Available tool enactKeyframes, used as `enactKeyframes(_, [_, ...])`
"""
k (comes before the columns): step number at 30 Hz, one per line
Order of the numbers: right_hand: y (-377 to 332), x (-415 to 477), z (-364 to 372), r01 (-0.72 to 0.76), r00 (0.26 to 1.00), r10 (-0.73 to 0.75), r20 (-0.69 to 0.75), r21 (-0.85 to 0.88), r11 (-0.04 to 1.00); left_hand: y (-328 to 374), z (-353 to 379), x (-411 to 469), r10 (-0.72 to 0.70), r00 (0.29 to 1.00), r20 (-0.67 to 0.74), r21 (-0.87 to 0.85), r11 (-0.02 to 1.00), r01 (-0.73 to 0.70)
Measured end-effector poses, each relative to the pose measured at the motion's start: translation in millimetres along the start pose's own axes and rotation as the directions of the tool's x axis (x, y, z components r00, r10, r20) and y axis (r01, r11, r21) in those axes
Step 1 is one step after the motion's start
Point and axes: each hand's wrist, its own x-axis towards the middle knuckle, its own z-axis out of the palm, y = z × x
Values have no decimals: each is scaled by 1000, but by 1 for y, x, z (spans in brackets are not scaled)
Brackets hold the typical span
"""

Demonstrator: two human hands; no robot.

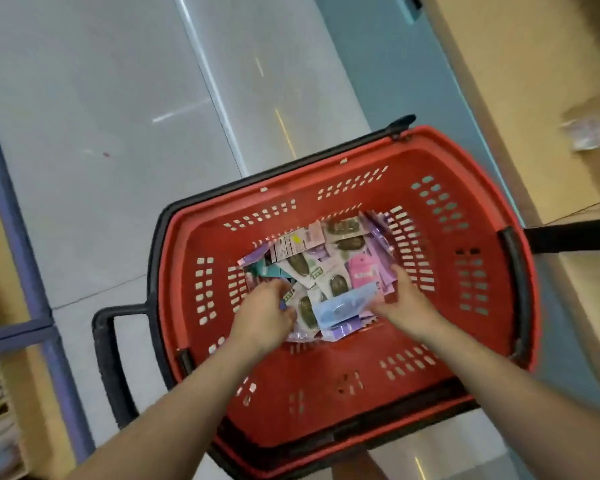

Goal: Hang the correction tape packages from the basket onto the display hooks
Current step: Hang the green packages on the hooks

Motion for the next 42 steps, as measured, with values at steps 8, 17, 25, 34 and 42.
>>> enactKeyframes(8, [6,144,78,358,927,-356,119,-564,744,-52,116,153,-190,981,32,20,982,189])
enactKeyframes(17, [-4,180,85,272,962,-176,209,-698,662,-55,149,171,-312,948,66,-139,938,319])
enactKeyframes(25, [7,170,59,319,948,-192,254,-757,570,-45,161,175,-269,963,36,-79,959,271])
enactKeyframes(34, [36,123,3,127,977,-130,-168,-29,991,-20,95,115,-375,902,-213,-644,748,159])
enactKeyframes(42, [13,43,4,88,993,30,-116,875,476,22,41,65,-113,977,181,-958,202,201])
